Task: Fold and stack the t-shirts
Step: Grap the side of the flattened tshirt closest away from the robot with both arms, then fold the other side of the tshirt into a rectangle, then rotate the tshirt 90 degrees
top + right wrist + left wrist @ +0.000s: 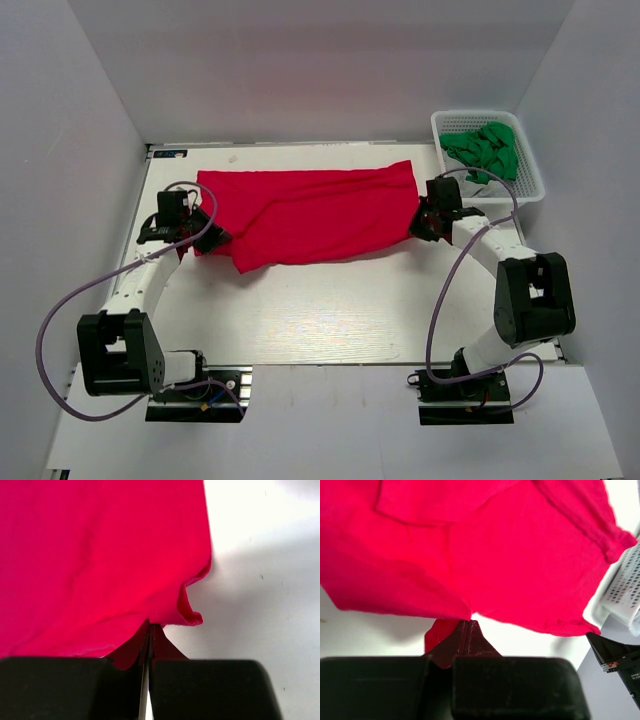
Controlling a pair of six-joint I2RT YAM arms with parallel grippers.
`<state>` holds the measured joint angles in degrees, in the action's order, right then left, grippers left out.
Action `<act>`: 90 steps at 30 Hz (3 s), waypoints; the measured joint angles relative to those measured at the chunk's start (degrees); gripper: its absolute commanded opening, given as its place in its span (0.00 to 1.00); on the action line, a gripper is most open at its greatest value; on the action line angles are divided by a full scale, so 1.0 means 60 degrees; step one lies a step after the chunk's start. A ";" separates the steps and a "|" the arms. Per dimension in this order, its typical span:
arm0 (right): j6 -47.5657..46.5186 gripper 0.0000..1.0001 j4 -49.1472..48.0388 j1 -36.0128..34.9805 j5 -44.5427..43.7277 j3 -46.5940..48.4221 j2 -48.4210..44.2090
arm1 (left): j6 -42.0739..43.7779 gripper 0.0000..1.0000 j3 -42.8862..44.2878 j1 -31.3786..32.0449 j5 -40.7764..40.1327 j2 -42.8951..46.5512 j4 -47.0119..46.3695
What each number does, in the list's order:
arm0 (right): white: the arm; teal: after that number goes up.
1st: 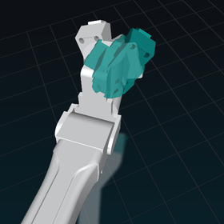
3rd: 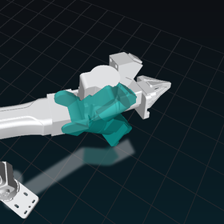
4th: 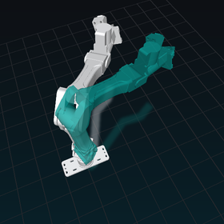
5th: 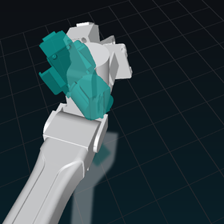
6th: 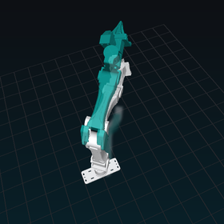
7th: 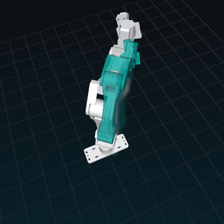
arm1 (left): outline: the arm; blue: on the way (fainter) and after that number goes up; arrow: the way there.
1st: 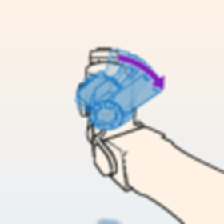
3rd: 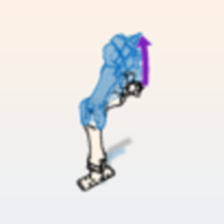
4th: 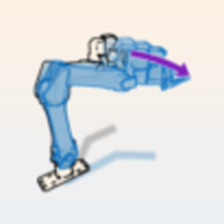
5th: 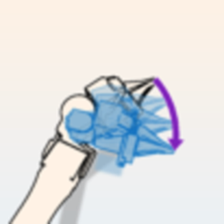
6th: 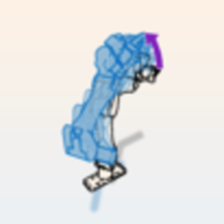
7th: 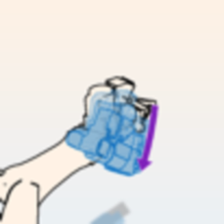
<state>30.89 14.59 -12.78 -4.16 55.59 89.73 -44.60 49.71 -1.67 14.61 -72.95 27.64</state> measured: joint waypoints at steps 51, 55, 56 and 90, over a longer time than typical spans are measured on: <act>-0.1107 0.90 0.1009 0.0393 0.0525 0.8626 0.6455 | -0.0262 1.00 1.0655 -0.1235 0.0178 -1.0225 0.1162; -0.1315 0.90 0.0798 0.0244 0.0845 0.7621 0.5639 | -0.0076 1.00 0.8582 -0.1042 0.0095 -0.8612 0.0871; -0.1355 0.90 0.0769 0.0208 0.0922 0.7541 0.5566 | -0.0044 1.00 0.8207 -0.0969 0.0087 -0.8262 0.0761; -0.1351 0.90 -0.2018 -0.6444 0.3104 -0.1341 0.0627 | 0.0047 1.00 1.3121 0.0310 0.0645 -1.2739 -0.1643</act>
<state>22.79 2.48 -51.44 14.46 47.55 93.49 -44.31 128.44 0.19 18.48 -149.38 17.78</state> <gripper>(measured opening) 0.903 0.996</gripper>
